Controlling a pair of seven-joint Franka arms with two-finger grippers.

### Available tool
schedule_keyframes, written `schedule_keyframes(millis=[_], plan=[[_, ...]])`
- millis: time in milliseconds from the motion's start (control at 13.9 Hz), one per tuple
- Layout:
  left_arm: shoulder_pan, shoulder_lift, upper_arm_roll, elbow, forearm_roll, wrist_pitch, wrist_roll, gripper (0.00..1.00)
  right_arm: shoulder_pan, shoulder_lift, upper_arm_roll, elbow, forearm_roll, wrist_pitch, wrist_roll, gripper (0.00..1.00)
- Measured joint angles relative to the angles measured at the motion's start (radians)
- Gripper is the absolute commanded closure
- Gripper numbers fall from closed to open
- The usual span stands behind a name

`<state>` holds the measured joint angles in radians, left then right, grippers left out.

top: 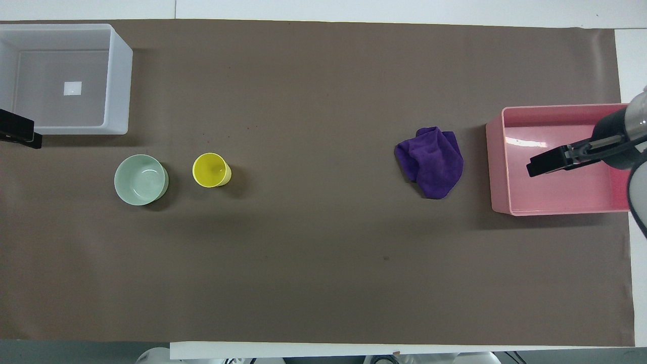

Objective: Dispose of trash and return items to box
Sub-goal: 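Reach the right gripper toward the purple cloth while the left gripper moves out, then grasp the purple cloth with the right gripper while the left gripper reaches the bowl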

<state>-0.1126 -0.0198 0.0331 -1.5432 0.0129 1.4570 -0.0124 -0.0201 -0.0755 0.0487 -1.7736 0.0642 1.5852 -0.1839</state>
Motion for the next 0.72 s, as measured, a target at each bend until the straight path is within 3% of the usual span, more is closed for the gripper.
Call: schedule_keyframes(millis=[288,576,720], plan=[[0.000,-0.008,0.001,-0.049,0.000,0.041,0.000,0.00,0.078,0.100,0.001,-0.041,0.004,0.165,0.048,0.00],[0.001,-0.108,0.002,-0.315,0.000,0.281,-0.012,0.00,0.161,0.188,0.003,-0.154,0.004,0.410,0.105,0.00],[0.002,-0.158,0.003,-0.439,0.000,0.332,-0.013,0.00,0.180,0.229,0.003,-0.204,0.004,0.526,0.125,0.01]])
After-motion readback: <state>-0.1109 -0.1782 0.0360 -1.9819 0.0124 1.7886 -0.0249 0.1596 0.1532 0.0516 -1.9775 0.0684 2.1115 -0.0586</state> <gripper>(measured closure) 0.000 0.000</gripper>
